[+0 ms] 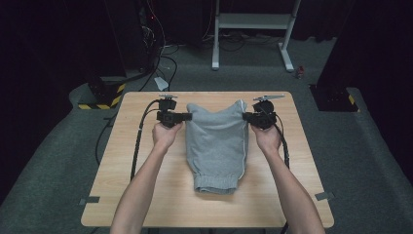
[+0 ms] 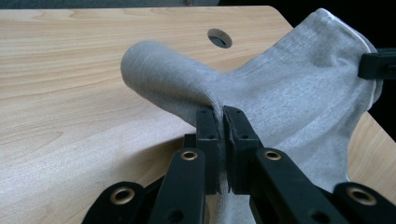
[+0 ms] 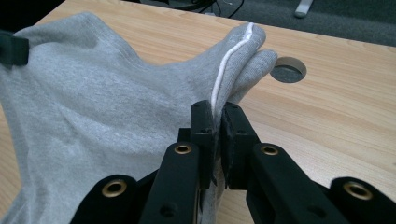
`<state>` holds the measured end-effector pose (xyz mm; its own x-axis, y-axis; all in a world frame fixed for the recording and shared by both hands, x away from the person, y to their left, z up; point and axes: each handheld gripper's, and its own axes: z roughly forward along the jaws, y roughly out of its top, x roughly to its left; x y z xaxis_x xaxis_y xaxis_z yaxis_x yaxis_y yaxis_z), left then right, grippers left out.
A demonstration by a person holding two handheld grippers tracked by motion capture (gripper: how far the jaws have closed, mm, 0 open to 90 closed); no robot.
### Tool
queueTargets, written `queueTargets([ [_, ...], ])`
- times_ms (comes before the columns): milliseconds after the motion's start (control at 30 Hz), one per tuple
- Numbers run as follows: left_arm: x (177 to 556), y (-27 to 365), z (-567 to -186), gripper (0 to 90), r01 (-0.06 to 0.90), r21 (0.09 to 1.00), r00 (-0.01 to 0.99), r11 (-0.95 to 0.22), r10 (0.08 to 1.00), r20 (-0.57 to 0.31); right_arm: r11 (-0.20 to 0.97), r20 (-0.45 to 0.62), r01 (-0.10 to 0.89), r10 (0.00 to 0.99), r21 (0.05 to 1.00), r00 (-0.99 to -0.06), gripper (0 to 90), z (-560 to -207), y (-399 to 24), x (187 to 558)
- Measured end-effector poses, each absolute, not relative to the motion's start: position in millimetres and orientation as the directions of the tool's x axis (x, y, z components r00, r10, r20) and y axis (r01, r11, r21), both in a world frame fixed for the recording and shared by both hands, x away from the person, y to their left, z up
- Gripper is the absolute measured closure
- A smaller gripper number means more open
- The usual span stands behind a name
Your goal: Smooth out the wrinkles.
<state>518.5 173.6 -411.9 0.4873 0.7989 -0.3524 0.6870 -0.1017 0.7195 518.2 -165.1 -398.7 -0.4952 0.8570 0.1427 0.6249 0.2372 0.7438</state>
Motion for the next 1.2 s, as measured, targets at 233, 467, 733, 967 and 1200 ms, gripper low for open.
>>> queueTargets([
  [233, 503.9, 175.7, -421.2, 85.4, 0.684, 0.721, 0.503, -0.112, 0.788, -0.355, 0.273, 0.121, 0.603, 0.839, 0.750, -0.531, 84.3, -405.8, -164.8, 500.6],
  [467, 486.5, 175.4, -422.5, 85.4, 0.667, 0.733, 0.537, -0.134, 0.768, -0.348, 0.280, 0.120, 0.583, 0.824, 0.763, -0.553, 84.3, -406.7, -168.6, 482.9],
  [733, 466.6, 174.6, -421.6, 85.3, 0.641, 0.754, 0.570, -0.145, 0.748, -0.341, 0.275, 0.132, 0.574, 0.813, 0.772, -0.567, 84.2, -410.6, -172.1, 458.9],
  [967, 448.4, 178.2, -426.0, 85.3, 0.625, 0.765, 0.589, -0.153, 0.736, -0.335, 0.267, 0.144, 0.566, 0.803, 0.780, -0.578, 84.1, -414.8, -175.0, 440.7],
  [1200, 437.6, 182.3, -428.0, 85.2, 0.626, 0.765, 0.596, -0.152, 0.727, -0.343, 0.268, 0.146, 0.558, 0.796, 0.786, -0.588, 83.9, -418.0, -176.4, 425.9],
])
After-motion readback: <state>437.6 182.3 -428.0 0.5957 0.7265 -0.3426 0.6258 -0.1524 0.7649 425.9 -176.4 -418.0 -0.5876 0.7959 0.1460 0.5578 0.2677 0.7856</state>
